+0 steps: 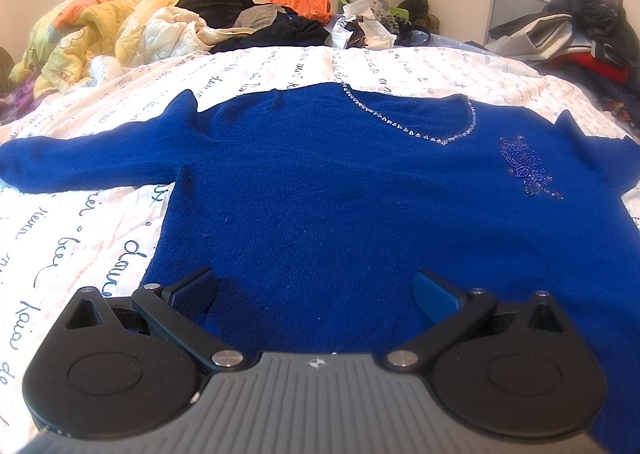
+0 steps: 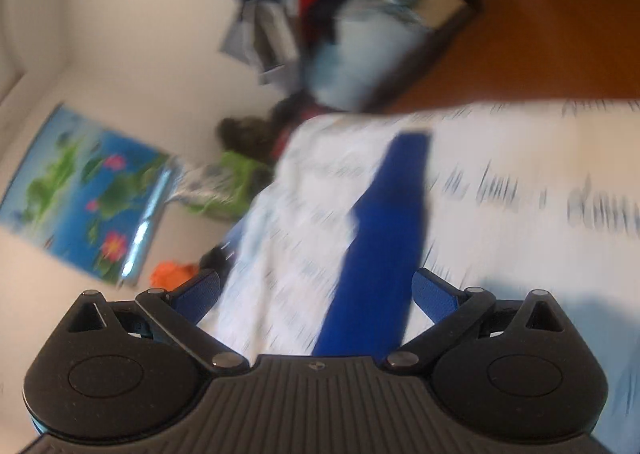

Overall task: Fold small clothes
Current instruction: 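Grasp the sweater sleeve with the right gripper and lift it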

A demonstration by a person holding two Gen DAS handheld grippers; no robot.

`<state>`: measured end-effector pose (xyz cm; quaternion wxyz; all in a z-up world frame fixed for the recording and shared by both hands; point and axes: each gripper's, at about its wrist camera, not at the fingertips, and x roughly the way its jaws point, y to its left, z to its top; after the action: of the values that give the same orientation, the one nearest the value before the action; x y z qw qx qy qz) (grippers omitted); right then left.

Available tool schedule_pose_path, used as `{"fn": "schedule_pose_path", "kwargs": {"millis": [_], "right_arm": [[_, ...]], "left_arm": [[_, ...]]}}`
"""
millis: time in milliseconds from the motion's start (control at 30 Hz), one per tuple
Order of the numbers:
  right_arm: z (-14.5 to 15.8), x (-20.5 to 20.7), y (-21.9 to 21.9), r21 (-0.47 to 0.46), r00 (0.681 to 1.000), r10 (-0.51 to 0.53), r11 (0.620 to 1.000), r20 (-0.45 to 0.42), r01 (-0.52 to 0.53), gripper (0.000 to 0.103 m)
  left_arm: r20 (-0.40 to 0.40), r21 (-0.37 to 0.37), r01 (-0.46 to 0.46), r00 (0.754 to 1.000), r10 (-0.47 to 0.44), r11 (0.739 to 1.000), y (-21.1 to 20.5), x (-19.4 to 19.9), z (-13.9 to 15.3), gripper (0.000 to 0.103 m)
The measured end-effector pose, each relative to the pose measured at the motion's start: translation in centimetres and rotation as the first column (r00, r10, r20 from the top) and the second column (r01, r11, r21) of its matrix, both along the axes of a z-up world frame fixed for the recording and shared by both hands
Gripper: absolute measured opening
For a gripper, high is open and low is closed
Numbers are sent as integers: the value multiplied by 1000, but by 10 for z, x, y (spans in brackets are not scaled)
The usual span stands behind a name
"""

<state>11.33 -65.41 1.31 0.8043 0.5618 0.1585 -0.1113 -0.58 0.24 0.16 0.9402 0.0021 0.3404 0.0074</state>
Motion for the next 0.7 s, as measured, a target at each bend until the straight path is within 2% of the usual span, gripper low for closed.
{"fn": "schedule_pose_path", "kwargs": {"millis": [100,167,300,333,400,433,500,533,600,700], "right_arm": [[-21,36,-20,-20,995,-19,1000,-101,17,93],[-33,56,-21,-34,990,7,999,-138,-12,77],[-25,63,-9,-128,988,8,991,-153,-28,74],[-23,67,-6,-154,987,12,987,-160,-37,71],[-21,73,1,-239,978,17,969,-209,-68,46],[-21,76,3,-289,970,6,954,-241,-78,28],[-20,76,5,-325,966,-2,942,-258,-85,23],[-19,75,6,-326,961,-10,942,-275,-84,5],[-15,73,11,-339,958,-16,937,-286,-86,5],[9,62,41,-384,982,35,917,-183,-105,5]], "left_arm": [[0,0,0,1000,0,1000,0,0,0,103],[0,0,0,1000,0,1000,0,0,0,103],[0,0,0,1000,0,1000,0,0,0,103],[0,0,-1,1000,1,1000,0,0,0,103],[0,-1,-1,1000,1,1000,1,0,0,103],[0,-1,-1,1000,1,1000,1,1,1,103],[0,-2,-1,1000,1,1000,1,1,1,103],[0,-2,-1,1000,1,1000,2,1,1,103],[0,-3,-1,1000,1,1000,2,1,1,103],[1,-5,-2,1000,2,1000,3,2,1,103]]}}
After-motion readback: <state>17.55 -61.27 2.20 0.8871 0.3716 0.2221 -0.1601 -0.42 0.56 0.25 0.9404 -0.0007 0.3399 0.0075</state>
